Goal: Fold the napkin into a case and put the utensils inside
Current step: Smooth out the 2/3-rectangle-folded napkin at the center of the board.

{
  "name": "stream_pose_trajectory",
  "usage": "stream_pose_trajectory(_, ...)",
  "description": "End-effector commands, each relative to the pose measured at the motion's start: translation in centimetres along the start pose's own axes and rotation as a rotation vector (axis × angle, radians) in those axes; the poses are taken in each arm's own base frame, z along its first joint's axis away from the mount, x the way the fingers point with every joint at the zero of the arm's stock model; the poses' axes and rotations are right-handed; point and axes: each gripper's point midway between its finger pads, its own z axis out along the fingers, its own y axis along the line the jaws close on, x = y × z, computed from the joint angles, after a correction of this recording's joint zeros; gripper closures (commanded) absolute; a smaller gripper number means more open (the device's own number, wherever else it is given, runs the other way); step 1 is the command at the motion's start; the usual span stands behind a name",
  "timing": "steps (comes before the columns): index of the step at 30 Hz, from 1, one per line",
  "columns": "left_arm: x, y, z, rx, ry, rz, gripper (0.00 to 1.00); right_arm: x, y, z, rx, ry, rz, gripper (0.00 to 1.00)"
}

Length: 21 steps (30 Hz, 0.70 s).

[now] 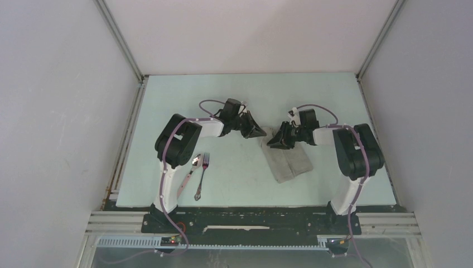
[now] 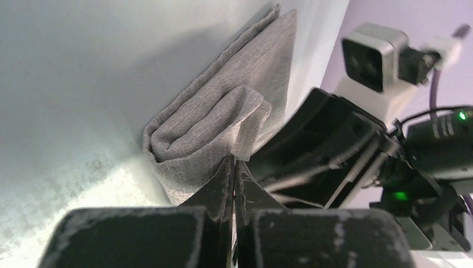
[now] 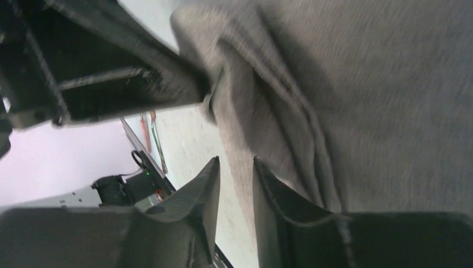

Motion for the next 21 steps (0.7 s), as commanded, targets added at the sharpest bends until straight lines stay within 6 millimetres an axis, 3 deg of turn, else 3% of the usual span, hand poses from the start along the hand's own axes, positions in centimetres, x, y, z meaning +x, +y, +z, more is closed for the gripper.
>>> stream_pose_trajectory(1, -1.5, -3.1, -0.8, 0.074, -0.052, 0.043, 1.00, -4.1, 1.3, 1.3, -0.080, -0.058, 0.016, 0.70)
stream_pose_trajectory(8, -0.8, -2.7, -1.2, 0.068, -0.045, 0.058, 0.94, -7.3, 0.3, 1.8, -0.084, -0.093, 0.057, 0.76)
stream_pose_trajectory(16, -1.4, -3.4, -1.6, 0.077, -0.062, 0.071, 0.85, -7.4, -2.1, 2.0, 0.014, -0.099, 0.107, 0.66)
stream_pose_trajectory(21, -2.0, -4.0, -0.8, 0.082, -0.044, 0.084, 0.88, -6.5, -0.5, 1.2, -0.005, -0.063, 0.070, 0.64)
